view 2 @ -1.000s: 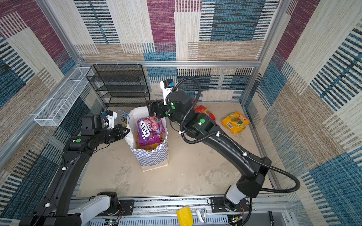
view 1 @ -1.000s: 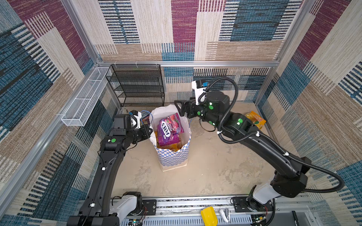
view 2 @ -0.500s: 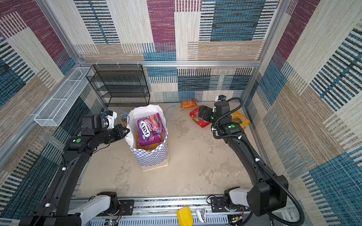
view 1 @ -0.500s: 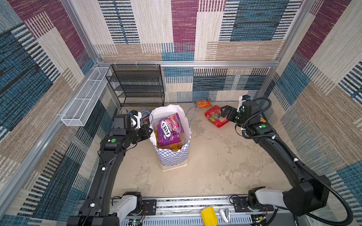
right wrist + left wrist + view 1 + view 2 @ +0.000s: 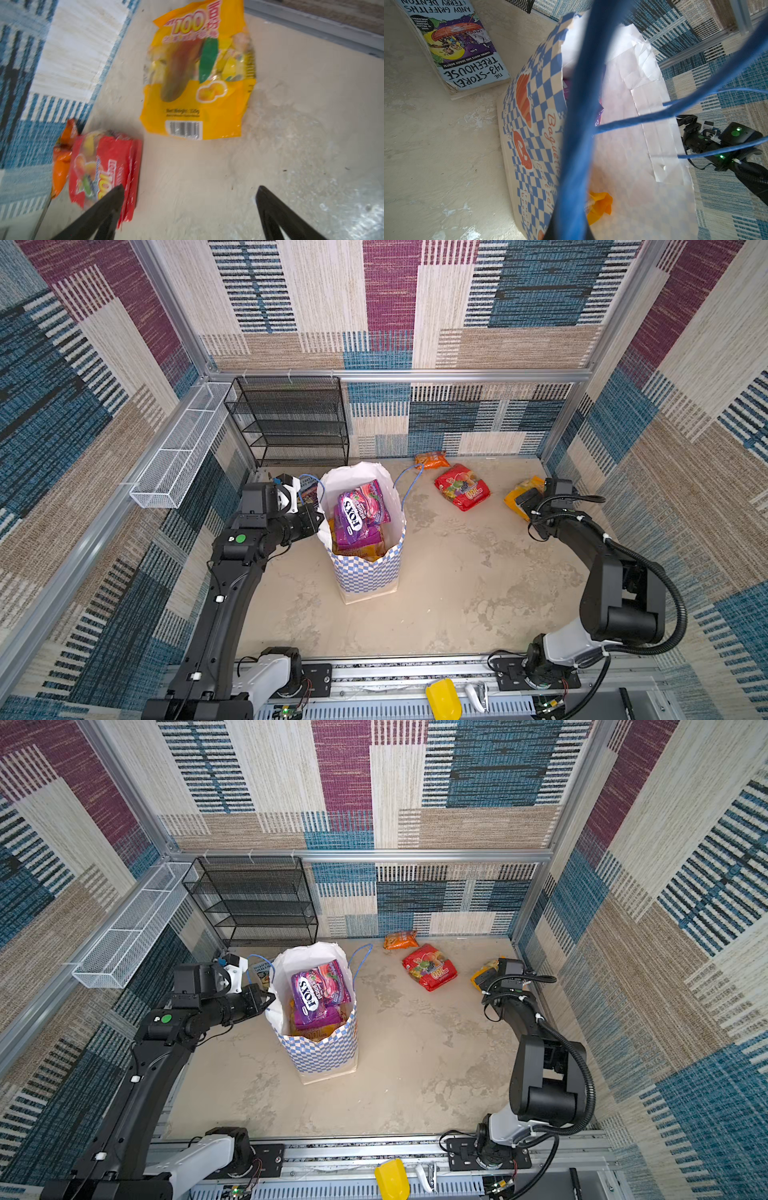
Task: Place the snacks into the paper bag
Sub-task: 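Swing the right gripper away from the paper bag toward the yellow gummy bag, then lower the right gripper onto the yellow gummy bag and close it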
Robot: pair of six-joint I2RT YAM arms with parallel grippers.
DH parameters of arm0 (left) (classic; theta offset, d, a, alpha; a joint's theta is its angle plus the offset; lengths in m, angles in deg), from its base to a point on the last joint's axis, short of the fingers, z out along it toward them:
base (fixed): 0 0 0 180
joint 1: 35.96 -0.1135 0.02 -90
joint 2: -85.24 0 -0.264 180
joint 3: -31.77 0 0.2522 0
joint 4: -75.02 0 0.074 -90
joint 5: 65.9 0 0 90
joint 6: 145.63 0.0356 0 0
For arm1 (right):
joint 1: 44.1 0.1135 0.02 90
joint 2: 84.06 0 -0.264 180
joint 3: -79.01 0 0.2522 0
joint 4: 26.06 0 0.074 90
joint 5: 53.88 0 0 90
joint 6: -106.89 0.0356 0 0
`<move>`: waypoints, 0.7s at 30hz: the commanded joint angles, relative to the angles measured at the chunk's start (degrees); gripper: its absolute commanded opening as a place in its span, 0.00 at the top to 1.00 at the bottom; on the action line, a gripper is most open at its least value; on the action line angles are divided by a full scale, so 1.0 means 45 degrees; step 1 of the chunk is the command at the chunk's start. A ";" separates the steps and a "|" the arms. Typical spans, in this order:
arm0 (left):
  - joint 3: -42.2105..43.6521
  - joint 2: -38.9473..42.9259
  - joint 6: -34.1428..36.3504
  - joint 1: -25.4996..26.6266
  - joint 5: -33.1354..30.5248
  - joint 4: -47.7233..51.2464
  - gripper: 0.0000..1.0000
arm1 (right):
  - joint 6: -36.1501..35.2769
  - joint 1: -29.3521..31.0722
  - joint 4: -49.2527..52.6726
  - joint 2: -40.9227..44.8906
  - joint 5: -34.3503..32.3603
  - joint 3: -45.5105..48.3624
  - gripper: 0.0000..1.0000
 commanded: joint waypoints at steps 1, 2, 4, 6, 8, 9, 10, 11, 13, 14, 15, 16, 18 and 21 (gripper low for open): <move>-0.0054 0.0114 -0.0072 -0.0028 0.0340 -0.0713 1.00 | 0.0643 -0.0371 -0.0275 -0.0588 -0.0581 -0.0552 0.00; -0.0054 0.0132 -0.0088 -0.0029 0.0369 -0.0719 1.00 | 0.0582 -0.0473 -0.0189 -0.0818 -0.0634 -0.0765 0.00; -0.0051 0.0134 -0.0095 -0.0029 0.0328 -0.0745 1.00 | 0.0516 -0.0657 -0.0019 -0.1213 -0.0569 -0.1082 0.00; -0.0054 0.0154 -0.0091 -0.0019 0.0352 -0.0761 1.00 | 0.0516 -0.0825 -0.0013 -0.1501 -0.0518 -0.1233 0.01; -0.0052 0.0183 -0.0091 -0.0029 0.0349 -0.0746 1.00 | 0.0368 -0.0973 -0.0252 -0.1858 -0.0144 -0.1337 0.03; -0.0024 0.0183 -0.0099 -0.0029 0.0290 -0.0738 1.00 | 0.0280 -0.1043 -0.0152 -0.2145 0.0029 -0.1509 0.04; -0.0033 0.0176 -0.0086 -0.0029 0.0285 -0.0748 1.00 | 0.0213 -0.1094 0.0014 -0.2351 0.0118 -0.1722 0.05; -0.0033 0.0166 -0.0093 -0.0028 0.0309 -0.0739 1.00 | 0.0105 -0.1118 0.0117 -0.2648 0.0193 -0.1916 0.07; -0.0050 0.0173 -0.0091 -0.0026 0.0352 -0.0744 1.00 | -0.0024 -0.1118 0.0077 -0.2975 0.0269 -0.2072 0.10; -0.0049 0.0170 -0.0078 -0.0019 0.0337 -0.0758 1.00 | -0.0095 -0.1130 -0.0047 -0.3130 0.0407 -0.2077 0.12; -0.0027 0.0171 -0.0086 -0.0029 0.0281 -0.0749 1.00 | -0.0171 -0.1134 -0.0105 -0.3295 0.0521 -0.2130 0.14; -0.0034 0.0155 -0.0078 -0.0027 0.0275 -0.0740 1.00 | -0.0247 -0.1125 -0.0101 -0.3487 0.0634 -0.2225 0.15; -0.0030 0.0139 -0.0070 -0.0029 0.0329 -0.0740 1.00 | -0.0429 -0.1125 -0.0138 -0.3935 0.0953 -0.2474 0.21; -0.0032 0.0125 -0.0068 -0.0028 0.0241 -0.0740 1.00 | -0.0518 -0.1153 -0.0029 -0.4463 0.1293 -0.2777 0.28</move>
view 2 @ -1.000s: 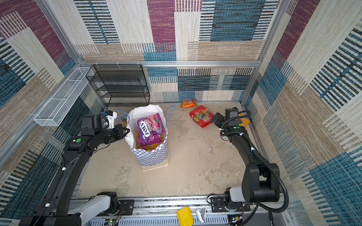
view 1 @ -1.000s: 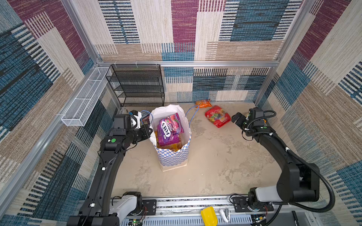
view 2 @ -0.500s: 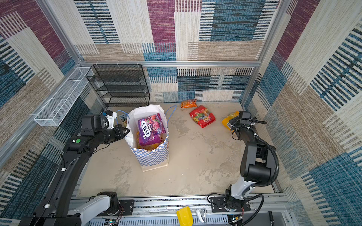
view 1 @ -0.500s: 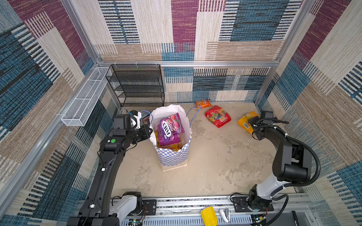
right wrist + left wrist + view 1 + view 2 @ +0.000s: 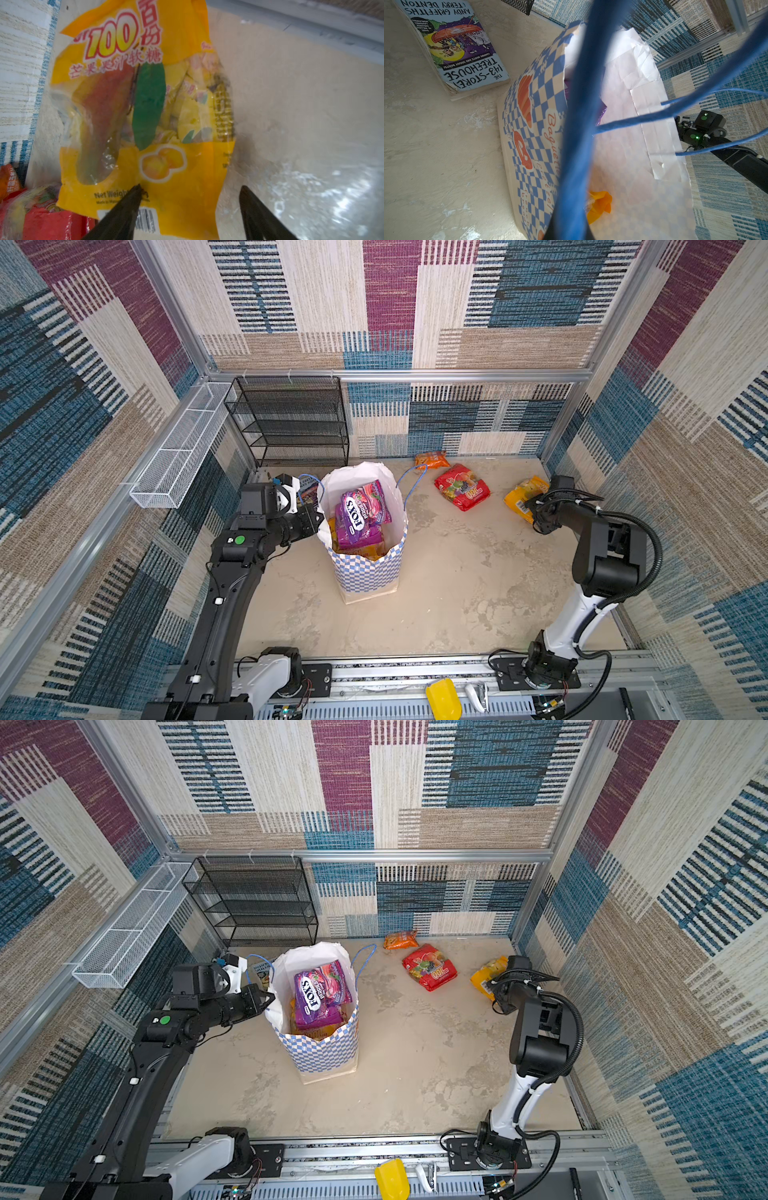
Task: Place the snacks into the paper bag
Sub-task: 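Lower the right gripper onto the yellow gummy bag and close it, then lift the yellow gummy bag with the right gripper and carry it over the paper bag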
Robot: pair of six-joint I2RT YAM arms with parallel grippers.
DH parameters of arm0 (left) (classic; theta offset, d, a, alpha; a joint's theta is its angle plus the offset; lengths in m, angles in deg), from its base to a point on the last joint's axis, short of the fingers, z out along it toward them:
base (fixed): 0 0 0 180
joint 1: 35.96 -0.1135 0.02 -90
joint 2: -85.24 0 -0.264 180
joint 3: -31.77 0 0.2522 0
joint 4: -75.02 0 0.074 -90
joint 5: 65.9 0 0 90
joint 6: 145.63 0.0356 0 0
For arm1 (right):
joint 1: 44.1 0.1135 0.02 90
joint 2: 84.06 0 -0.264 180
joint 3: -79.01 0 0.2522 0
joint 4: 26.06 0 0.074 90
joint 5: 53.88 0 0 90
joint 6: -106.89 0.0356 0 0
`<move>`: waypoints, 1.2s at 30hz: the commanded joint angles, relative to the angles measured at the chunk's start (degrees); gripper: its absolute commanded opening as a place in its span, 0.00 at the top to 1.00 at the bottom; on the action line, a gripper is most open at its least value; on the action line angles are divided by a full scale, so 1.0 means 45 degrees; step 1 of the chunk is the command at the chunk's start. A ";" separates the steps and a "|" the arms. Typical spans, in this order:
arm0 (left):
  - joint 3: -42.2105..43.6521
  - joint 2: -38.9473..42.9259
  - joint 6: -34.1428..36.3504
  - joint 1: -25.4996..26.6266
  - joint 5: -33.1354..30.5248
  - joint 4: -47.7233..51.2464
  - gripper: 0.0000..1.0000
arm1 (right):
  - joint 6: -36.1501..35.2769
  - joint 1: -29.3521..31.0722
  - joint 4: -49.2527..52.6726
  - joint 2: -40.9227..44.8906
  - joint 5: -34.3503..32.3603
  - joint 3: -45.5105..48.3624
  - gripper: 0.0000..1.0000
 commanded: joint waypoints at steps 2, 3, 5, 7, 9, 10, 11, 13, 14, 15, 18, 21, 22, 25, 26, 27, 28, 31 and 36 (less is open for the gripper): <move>-0.0030 -0.0015 -0.0064 -0.0029 0.0273 -0.0743 1.00 | -0.0295 -0.0020 -0.0278 -0.0393 0.0584 -0.0229 0.32; -0.0024 -0.0013 -0.0060 -0.0029 0.0284 -0.0753 1.00 | -0.0328 -0.0031 -0.0294 -0.0462 0.0644 -0.0232 0.37; -0.0034 -0.0003 -0.0064 -0.0029 0.0221 -0.0744 1.00 | -0.0346 -0.0046 -0.0306 -0.0489 0.0680 -0.0208 0.45; -0.0030 -0.0011 -0.0074 -0.0029 0.0254 -0.0744 1.00 | -0.0368 -0.0040 -0.0430 -0.0453 0.0678 -0.0078 0.53; -0.0016 0.0002 -0.0074 -0.0028 0.0285 -0.0760 1.00 | -0.0387 -0.0074 -0.0480 -0.0451 0.0803 -0.0002 0.64; -0.0028 0.0027 -0.0053 -0.0029 0.0251 -0.0745 1.00 | -0.0418 -0.0077 -0.0515 -0.0453 0.0894 0.0045 0.68; -0.0016 0.0023 -0.0045 -0.0027 0.0212 -0.0744 1.00 | -0.0444 -0.0078 -0.0580 -0.0434 0.0963 0.0083 0.73; -0.0049 0.0017 -0.0064 -0.0032 0.0277 -0.0744 1.00 | -0.0457 -0.0109 -0.0658 -0.0378 0.1018 0.0177 0.83; -0.0038 0.0024 -0.0073 -0.0038 0.0322 -0.0755 1.00 | -0.0471 -0.0125 -0.0678 -0.0332 0.1131 0.0218 0.88; -0.0039 0.0035 -0.0046 -0.0039 0.0308 -0.0763 1.00 | -0.0507 -0.0134 -0.0738 -0.0266 0.1332 0.0270 0.92; -0.0019 0.0056 -0.0044 -0.0038 0.0224 -0.0763 1.00 | -0.0469 -0.0115 -0.1193 0.0338 0.2173 0.0714 1.00; -0.0046 0.0065 -0.0044 -0.0043 0.0279 -0.0763 1.00 | -0.0198 -0.0125 -0.1705 0.1335 0.2728 0.1360 1.00; -0.0036 0.0047 -0.0023 -0.0048 0.0237 -0.0765 1.00 | -0.0172 -0.0133 -0.1779 0.1650 0.2847 0.1486 1.00; -0.0046 0.0037 -0.0034 -0.0048 0.0272 -0.0752 1.00 | -0.0104 -0.0134 -0.2026 0.2613 0.3190 0.1871 1.00; -0.0051 0.0031 -0.0044 -0.0048 0.0321 -0.0768 1.00 | -0.0097 -0.0130 -0.2046 0.2886 0.3423 0.1940 1.00; -0.0054 0.0083 -0.0027 -0.0038 0.0295 -0.0787 1.00 | -0.0033 -0.0125 -0.2066 0.3175 0.3652 0.1990 1.00; -0.0033 0.0077 -0.0023 -0.0043 0.0227 -0.0765 1.00 | 0.0036 -0.0124 -0.2131 0.3428 0.3842 0.2062 1.00; -0.0015 0.0062 -0.0025 -0.0048 0.0250 -0.0768 1.00 | 0.0297 -0.0125 -0.2451 0.4368 0.4255 0.2399 1.00; -0.0020 0.0027 -0.0030 -0.0048 0.0243 -0.0763 1.00 | 0.0502 -0.0114 -0.2634 0.5685 0.4976 0.2615 1.00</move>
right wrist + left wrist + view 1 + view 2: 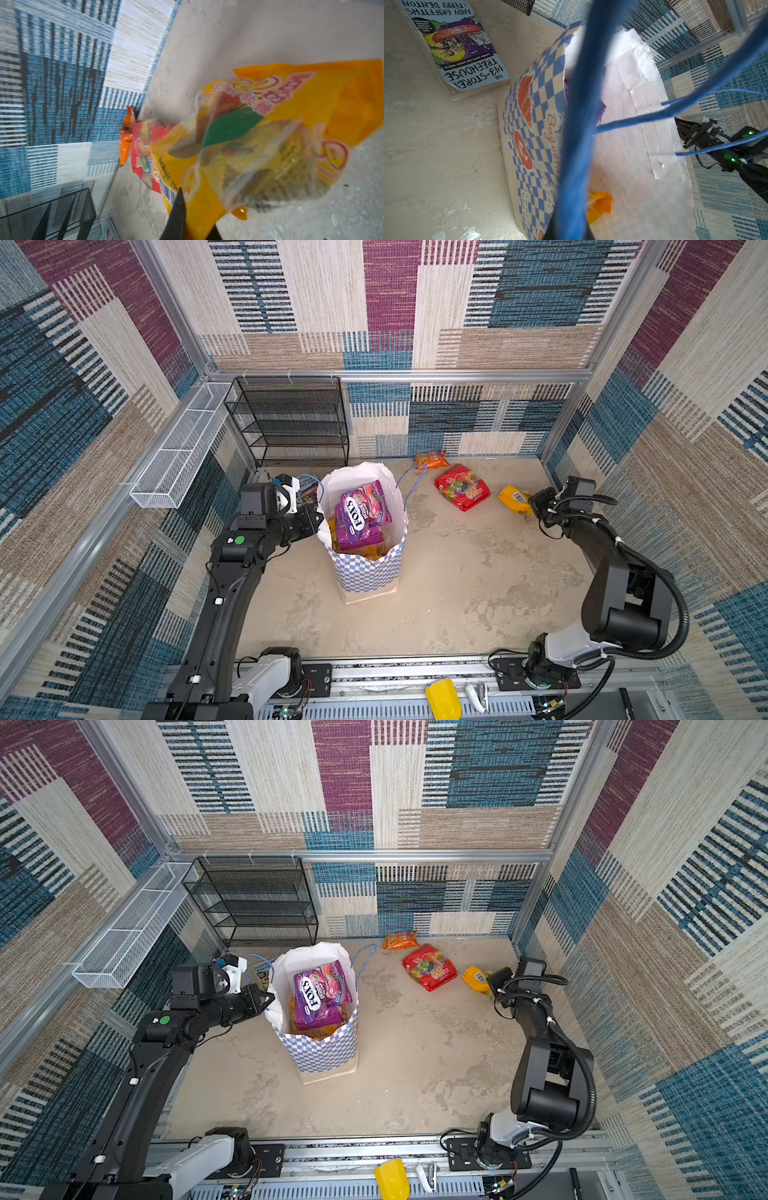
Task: Place the snacks into the paper bag
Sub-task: 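Lift the yellow gummy bag with the right gripper and carry it over the paper bag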
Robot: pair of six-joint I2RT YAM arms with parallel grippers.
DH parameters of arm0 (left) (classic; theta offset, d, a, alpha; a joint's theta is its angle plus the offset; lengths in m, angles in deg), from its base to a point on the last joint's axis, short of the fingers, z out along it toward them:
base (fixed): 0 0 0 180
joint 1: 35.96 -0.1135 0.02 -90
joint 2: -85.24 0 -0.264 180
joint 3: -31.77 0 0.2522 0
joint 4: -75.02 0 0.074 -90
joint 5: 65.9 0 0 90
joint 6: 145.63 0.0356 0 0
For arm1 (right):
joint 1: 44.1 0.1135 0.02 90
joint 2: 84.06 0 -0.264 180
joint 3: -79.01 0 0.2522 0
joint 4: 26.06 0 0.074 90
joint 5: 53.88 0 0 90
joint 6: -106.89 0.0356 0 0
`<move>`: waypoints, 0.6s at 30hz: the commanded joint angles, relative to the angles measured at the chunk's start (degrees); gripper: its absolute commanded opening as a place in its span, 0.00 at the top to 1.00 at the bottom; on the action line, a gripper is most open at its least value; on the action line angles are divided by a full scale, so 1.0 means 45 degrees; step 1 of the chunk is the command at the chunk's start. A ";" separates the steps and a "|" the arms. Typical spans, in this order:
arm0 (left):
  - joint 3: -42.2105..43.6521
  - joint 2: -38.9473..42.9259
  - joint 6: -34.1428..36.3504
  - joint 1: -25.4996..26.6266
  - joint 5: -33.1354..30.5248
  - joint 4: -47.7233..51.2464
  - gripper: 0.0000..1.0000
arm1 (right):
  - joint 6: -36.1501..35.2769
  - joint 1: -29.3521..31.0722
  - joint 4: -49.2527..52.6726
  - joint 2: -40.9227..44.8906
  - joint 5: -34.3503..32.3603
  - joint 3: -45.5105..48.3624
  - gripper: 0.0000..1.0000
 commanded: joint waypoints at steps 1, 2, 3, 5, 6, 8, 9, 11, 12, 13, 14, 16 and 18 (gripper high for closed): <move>-0.0029 0.0023 -0.0044 -0.0020 0.0301 -0.0763 1.00 | 0.0209 0.0021 -0.1309 0.0838 0.0897 0.0005 1.00; -0.0053 0.0032 -0.0049 -0.0024 0.0335 -0.0765 1.00 | 0.0210 0.0006 -0.1278 0.1090 0.0979 -0.0007 1.00; -0.0043 0.0038 -0.0039 -0.0025 0.0317 -0.0782 1.00 | 0.0233 0.0015 -0.1247 0.1298 0.1050 -0.0008 1.00; -0.0015 0.0081 -0.0044 -0.0024 0.0222 -0.0764 1.00 | 0.0350 0.0053 -0.1267 0.1832 0.1231 0.0084 1.00; -0.0027 0.0061 -0.0030 -0.0024 0.0245 -0.0770 1.00 | 0.0413 0.0078 -0.1313 0.2047 0.1357 0.0119 1.00; -0.0044 0.0043 -0.0030 -0.0024 0.0319 -0.0782 1.00 | 0.0564 0.0224 -0.1329 0.2445 0.1532 0.0119 1.00; -0.0019 0.0056 -0.0037 -0.0014 0.0324 -0.0782 1.00 | 0.0633 0.0271 -0.1297 0.2572 0.1646 0.0093 1.00; -0.0033 0.0040 -0.0051 -0.0024 0.0261 -0.0782 1.00 | 0.0716 0.0471 -0.1290 0.2909 0.1853 -0.0032 1.00; -0.0027 0.0007 -0.0049 -0.0024 0.0282 -0.0792 1.00 | 0.0718 0.0557 -0.1233 0.3036 0.1871 -0.0154 1.00; -0.0022 -0.0012 -0.0049 -0.0024 0.0350 -0.0777 1.00 | 0.0698 0.0674 -0.1136 0.3208 0.1894 -0.0344 1.00; -0.0033 0.0001 -0.0061 -0.0024 0.0375 -0.0790 1.00 | 0.0657 0.0827 -0.1011 0.3374 0.1901 -0.0574 1.00; -0.0032 0.0013 -0.0049 -0.0024 0.0291 -0.0786 1.00 | 0.0531 0.1145 -0.0743 0.3764 0.1740 -0.1116 1.00; -0.0015 0.0015 -0.0049 -0.0024 0.0294 -0.0781 1.00 | 0.0397 0.1613 -0.0465 0.4114 0.1498 -0.1750 1.00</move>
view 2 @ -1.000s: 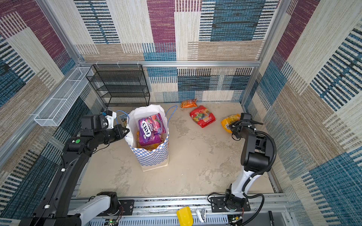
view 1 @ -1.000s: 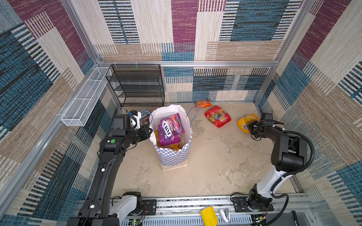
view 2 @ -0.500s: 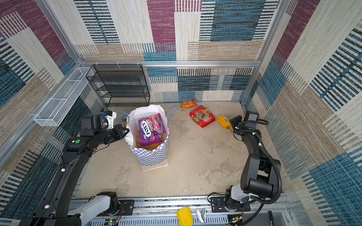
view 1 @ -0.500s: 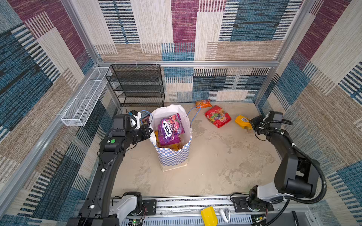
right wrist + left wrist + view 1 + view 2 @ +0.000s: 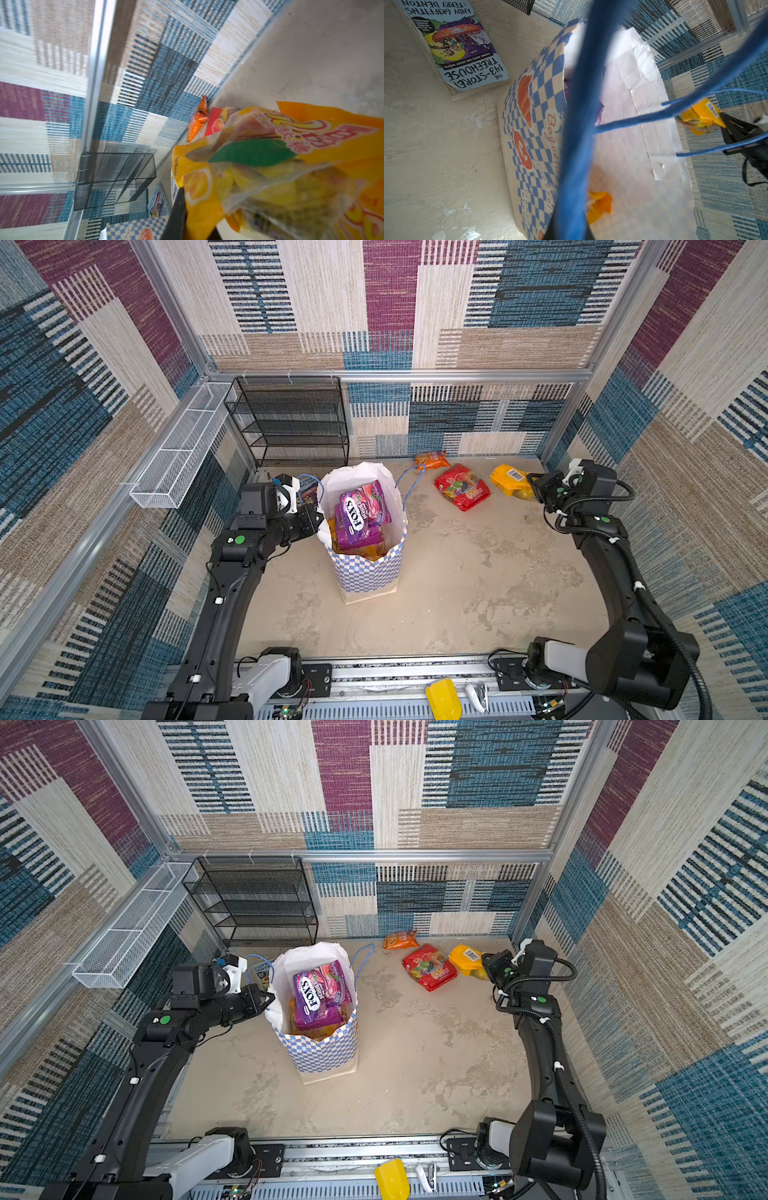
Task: Place the snacks into the paper bag
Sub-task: 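Lift the yellow gummy bag with the right gripper and carry it over the paper bag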
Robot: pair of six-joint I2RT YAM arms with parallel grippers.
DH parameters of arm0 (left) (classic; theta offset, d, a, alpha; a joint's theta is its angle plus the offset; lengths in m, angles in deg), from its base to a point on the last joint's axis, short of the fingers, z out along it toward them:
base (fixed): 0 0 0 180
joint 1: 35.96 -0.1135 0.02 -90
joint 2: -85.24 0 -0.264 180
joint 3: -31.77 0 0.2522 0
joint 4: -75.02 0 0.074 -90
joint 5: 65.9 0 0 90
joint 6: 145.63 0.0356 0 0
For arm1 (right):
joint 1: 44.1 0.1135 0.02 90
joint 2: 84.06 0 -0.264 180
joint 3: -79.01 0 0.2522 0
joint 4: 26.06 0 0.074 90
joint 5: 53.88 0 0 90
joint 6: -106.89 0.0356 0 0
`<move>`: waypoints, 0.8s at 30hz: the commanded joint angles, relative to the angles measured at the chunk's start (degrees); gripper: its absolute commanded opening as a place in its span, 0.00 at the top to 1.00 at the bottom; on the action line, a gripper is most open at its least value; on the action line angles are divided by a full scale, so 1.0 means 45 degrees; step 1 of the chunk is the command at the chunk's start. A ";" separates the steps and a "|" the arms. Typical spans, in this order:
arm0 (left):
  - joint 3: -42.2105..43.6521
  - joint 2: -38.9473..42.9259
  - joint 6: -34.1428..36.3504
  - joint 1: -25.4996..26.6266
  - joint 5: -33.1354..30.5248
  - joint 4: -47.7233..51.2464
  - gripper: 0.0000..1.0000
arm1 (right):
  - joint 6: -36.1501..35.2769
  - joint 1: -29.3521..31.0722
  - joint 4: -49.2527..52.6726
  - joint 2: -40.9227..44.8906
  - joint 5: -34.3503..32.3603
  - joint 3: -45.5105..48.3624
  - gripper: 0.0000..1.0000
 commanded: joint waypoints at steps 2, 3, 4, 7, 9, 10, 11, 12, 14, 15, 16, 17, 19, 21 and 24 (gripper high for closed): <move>-0.0027 0.0064 -0.0049 -0.0024 0.0309 -0.0774 1.00 | -0.0319 0.0769 -0.0715 0.0665 0.0010 -0.1311 1.00; -0.0030 0.0074 -0.0049 -0.0024 0.0268 -0.0779 1.00 | -0.0329 0.0993 -0.0575 0.0746 -0.0025 -0.1728 1.00; -0.0039 0.0085 -0.0049 -0.0024 0.0227 -0.0777 1.00 | -0.0365 0.1303 -0.0470 0.0804 -0.0098 -0.2118 1.00; -0.0030 0.0080 -0.0048 -0.0025 0.0275 -0.0759 1.00 | -0.0586 0.2451 -0.0129 0.0745 -0.0433 -0.3346 1.00; -0.0028 0.0068 -0.0049 -0.0024 0.0276 -0.0777 1.00 | -0.0651 0.3320 0.0042 0.0474 -0.0485 -0.4189 1.00; -0.0026 0.0066 -0.0049 -0.0025 0.0233 -0.0777 1.00 | -0.0641 0.3735 0.0115 0.0298 -0.0453 -0.4588 1.00; -0.0002 0.0048 -0.0049 -0.0025 0.0222 -0.0776 1.00 | -0.0652 0.4199 0.0168 0.0145 -0.0439 -0.4927 1.00; -0.0010 0.0002 -0.0052 -0.0024 0.0250 -0.0787 1.00 | -0.0651 0.4702 0.0179 -0.0002 -0.0480 -0.5327 1.00; -0.0043 -0.0021 -0.0064 -0.0023 0.0328 -0.0777 1.00 | -0.0813 0.5677 0.0235 -0.0289 -0.0786 -0.6065 1.00; -0.0037 -0.0030 -0.0080 -0.0024 0.0324 -0.0777 1.00 | -0.0940 0.6222 0.0315 -0.0475 -0.0972 -0.6520 1.00; -0.0009 -0.0030 -0.0050 -0.0024 0.0272 -0.0777 1.00 | -0.1042 0.6673 0.0380 -0.0677 -0.1108 -0.6924 1.00; -0.0007 -0.0055 -0.0049 -0.0024 0.0244 -0.0778 1.00 | -0.1159 0.7235 0.0495 -0.0907 -0.1294 -0.7271 1.00; -0.0016 -0.0047 -0.0049 -0.0024 0.0279 -0.0775 1.00 | -0.1415 0.8308 0.0635 -0.1375 -0.1622 -0.7935 1.00; -0.0008 -0.0050 -0.0049 -0.0024 0.0279 -0.0777 1.00 | -0.1635 0.9354 0.0730 -0.1935 -0.1829 -0.8556 1.00; 0.0000 -0.0080 -0.0049 -0.0024 0.0217 -0.0778 1.00 | -0.1979 1.0655 0.0975 -0.2745 -0.2068 -0.9340 1.00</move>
